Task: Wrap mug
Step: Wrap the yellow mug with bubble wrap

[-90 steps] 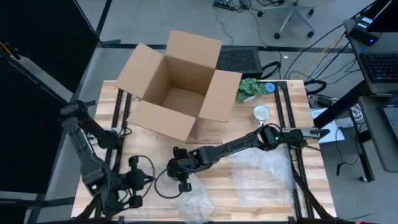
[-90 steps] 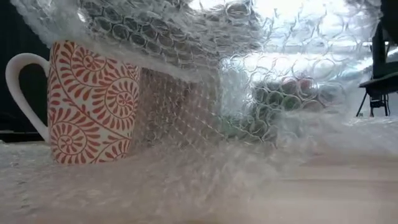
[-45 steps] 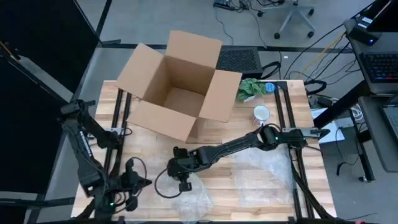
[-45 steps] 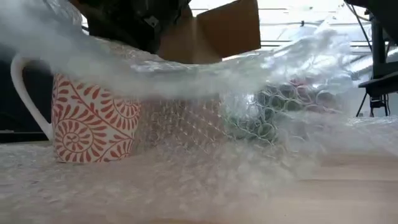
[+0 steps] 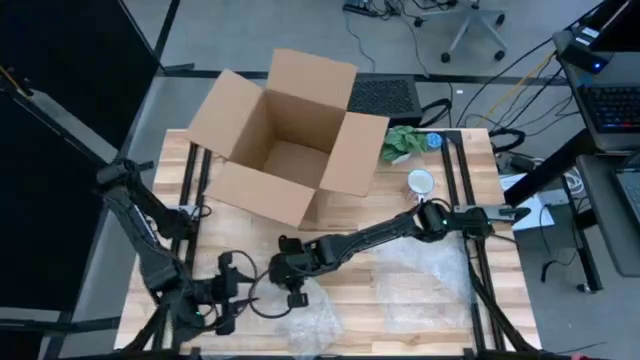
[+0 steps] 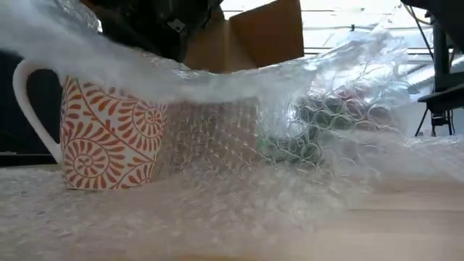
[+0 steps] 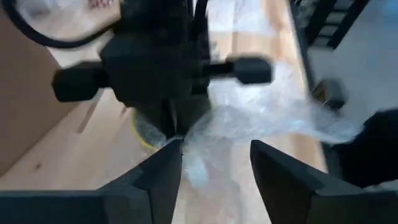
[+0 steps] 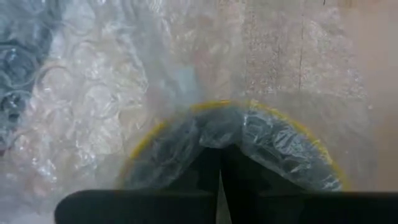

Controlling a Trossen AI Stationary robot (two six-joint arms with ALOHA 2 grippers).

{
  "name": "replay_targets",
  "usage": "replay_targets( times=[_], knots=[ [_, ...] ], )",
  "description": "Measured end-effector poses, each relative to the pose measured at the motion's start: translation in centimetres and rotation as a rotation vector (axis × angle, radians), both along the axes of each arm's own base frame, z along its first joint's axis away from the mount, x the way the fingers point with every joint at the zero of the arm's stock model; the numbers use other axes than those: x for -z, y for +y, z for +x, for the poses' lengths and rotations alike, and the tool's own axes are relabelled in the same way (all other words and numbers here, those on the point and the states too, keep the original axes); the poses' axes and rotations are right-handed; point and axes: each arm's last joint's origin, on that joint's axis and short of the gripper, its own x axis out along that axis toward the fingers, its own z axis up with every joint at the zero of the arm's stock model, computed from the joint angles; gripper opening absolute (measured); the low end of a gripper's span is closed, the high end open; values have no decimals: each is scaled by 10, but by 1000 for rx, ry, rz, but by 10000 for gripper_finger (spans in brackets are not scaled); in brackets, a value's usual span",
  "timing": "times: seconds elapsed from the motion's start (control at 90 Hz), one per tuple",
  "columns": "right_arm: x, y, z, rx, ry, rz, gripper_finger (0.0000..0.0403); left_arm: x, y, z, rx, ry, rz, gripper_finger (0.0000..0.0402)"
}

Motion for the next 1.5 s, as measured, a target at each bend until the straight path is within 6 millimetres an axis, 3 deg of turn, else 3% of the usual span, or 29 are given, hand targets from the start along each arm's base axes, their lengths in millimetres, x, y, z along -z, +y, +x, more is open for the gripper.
replay_targets(
  times=[0.322,0.778,1.067,1.5],
  knots=[
    [0,0,0,0,-1,0,0,28,9,36,-66,74,92,154],
    [0,1,-1,-10,4,-6,0,58,18,64,-185,131,102,98],
    [-15,1,-8,-22,5,-10,0,66,17,67,-173,167,93,66],
    [-21,-9,-12,-7,51,-28,0,67,16,67,-167,160,88,63]
  ],
)
